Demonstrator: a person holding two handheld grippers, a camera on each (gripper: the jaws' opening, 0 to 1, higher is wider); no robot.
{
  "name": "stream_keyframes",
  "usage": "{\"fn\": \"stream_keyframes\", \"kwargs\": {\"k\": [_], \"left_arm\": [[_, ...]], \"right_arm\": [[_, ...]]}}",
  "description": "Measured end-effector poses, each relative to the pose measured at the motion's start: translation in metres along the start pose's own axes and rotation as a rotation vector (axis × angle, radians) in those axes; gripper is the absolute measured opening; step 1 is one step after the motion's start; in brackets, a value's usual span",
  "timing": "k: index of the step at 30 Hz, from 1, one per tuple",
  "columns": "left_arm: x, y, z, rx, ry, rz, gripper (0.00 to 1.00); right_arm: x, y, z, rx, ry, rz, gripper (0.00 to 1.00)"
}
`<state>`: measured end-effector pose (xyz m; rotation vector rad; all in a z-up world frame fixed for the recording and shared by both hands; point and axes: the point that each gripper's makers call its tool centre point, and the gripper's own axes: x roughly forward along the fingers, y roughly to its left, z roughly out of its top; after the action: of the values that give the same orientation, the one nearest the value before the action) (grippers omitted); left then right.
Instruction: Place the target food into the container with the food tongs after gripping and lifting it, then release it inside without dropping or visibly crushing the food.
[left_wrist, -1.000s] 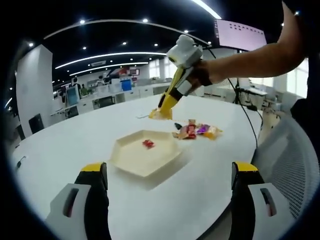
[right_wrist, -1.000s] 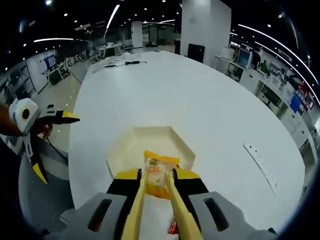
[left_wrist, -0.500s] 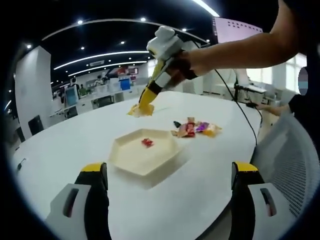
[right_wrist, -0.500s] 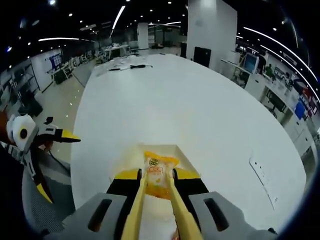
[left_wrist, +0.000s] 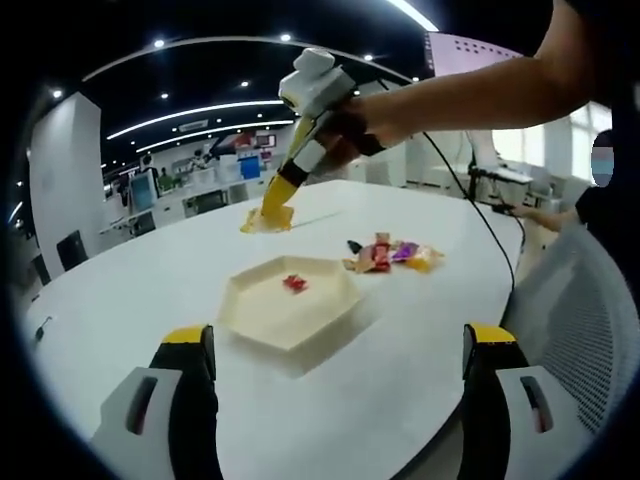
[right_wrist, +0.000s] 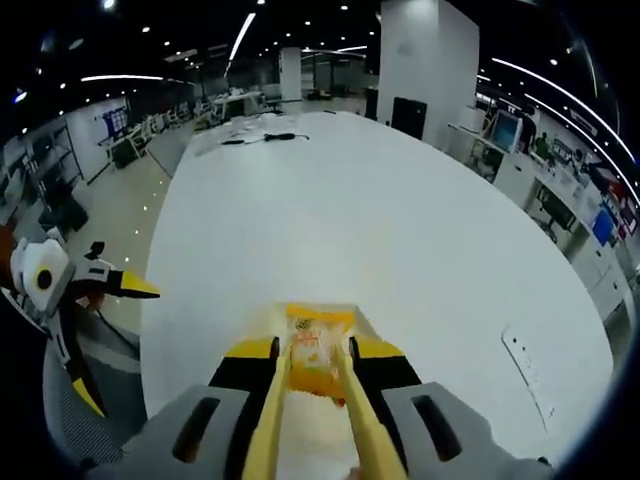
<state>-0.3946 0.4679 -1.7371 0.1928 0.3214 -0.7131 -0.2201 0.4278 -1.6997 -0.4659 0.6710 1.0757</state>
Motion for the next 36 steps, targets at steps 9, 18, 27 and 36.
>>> {"fn": "stream_keyframes", "kwargs": {"k": [9, 18, 27, 36], "left_arm": [[0.0, 0.0, 0.0, 0.0, 0.001, 0.002, 0.99], [0.0, 0.001, 0.0, 0.003, 0.0, 0.005, 0.99], [0.0, 0.0, 0.0, 0.003, 0.002, 0.005, 0.99], [0.0, 0.001, 0.0, 0.003, 0.002, 0.007, 0.98]], "right_arm": [[-0.001, 0.004, 0.004, 0.003, -0.018, 0.016, 0.27], [-0.003, 0.004, 0.008, -0.015, -0.026, 0.015, 0.26], [-0.011, 0.002, 0.006, -0.017, -0.022, 0.017, 0.27], [-0.017, -0.003, 0.004, -0.025, -0.027, 0.009, 0.27]]}}
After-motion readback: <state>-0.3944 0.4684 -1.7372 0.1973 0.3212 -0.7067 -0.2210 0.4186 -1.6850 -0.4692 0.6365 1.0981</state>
